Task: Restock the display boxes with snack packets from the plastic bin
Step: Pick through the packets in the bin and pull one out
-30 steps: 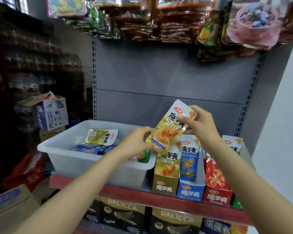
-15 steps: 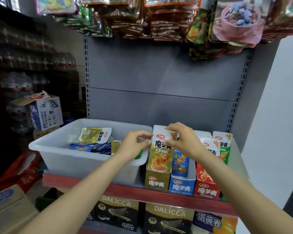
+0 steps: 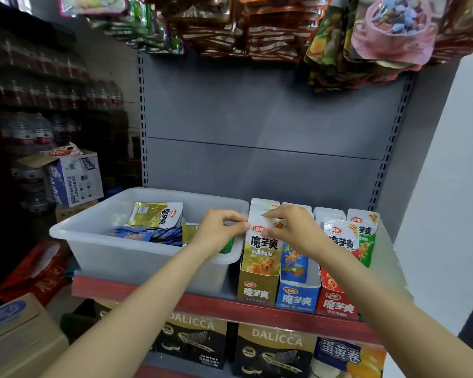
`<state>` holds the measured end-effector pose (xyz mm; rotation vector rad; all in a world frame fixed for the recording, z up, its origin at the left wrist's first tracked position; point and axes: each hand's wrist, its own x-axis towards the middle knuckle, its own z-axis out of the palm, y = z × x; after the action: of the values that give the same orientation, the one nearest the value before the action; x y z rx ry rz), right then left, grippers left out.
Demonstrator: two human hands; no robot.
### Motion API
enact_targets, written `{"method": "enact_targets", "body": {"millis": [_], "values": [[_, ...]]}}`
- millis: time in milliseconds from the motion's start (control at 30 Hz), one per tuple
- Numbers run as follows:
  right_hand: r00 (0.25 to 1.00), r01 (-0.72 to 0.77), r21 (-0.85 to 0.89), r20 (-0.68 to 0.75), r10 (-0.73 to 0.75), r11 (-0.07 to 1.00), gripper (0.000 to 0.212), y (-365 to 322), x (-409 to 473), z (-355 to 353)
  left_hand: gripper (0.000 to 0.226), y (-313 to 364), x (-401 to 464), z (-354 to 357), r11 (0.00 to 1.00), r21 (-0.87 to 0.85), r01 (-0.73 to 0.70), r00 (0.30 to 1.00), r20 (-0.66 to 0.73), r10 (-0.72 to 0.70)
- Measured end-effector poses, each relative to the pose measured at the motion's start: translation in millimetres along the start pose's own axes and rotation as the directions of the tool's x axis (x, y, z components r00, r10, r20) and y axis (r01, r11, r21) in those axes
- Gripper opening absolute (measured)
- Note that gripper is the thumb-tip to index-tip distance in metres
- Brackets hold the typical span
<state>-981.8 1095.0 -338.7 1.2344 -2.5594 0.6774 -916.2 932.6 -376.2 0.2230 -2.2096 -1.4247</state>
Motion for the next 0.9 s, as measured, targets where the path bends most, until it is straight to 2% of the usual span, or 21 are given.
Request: {"method": "enact_targets", "body": {"millis": [100,300,367,433,500,600,700,767,833,900], "values": [[1.0,-0.006,-0.039,0.011,0.007,0.999,0.042,-2,1,4,0.009,1,-1,2,0.999,0.039,0.012,1.0,-0.013,-0.012],[0.997,0.022,-0.02,0.07,-0.02,1.0,0.035,-7,5,2,0.017,2,-2,-2,0.998,0.064,-0.005,1.0,0.021,0.004],[0.999,0.041,0.09,-0.034,-0.038,0.995,0.023,-11,9,2,0.016,2,-3,-5,1.0,0.011,-0.009,0.999,0.042,0.009],[0.973,0.079,0.242,-0.229,-0.022,0.967,0.014,-19,15,6,0.014,1,-3,-9,0.998,-0.064,0.008,1.0,0.014,-0.007],[0.957,0.122,0.33,-0.288,-0.023,0.936,0.014,-35,21,12,0.013,-2,-2,-18,0.997,-0.079,0.001,0.999,-0.047,-0.004],[0.986,0.128,0.296,-0.137,-0.091,0.947,0.019,-57,37,29,0.007,-16,6,-47,0.996,0.084,-0.036,0.991,-0.126,0.046],[0.988,0.107,0.055,0.102,-0.112,0.993,0.029,-73,64,59,0.009,-38,17,-86,0.928,0.371,0.029,0.991,-0.129,0.021],[0.954,0.133,-0.125,0.285,-0.093,0.983,0.034,-86,78,77,0.029,-52,22,-111,0.847,0.522,0.101,0.994,-0.088,-0.065],[0.889,0.164,-0.172,0.453,-0.07,0.971,0.045,-97,86,87,0.052,-60,23,-130,0.781,0.601,0.168,0.983,-0.047,-0.175],[0.802,0.186,-0.202,0.596,-0.03,0.962,0.057,-101,93,94,0.064,-66,25,-141,0.754,0.616,0.229,0.96,-0.016,-0.278]]}}
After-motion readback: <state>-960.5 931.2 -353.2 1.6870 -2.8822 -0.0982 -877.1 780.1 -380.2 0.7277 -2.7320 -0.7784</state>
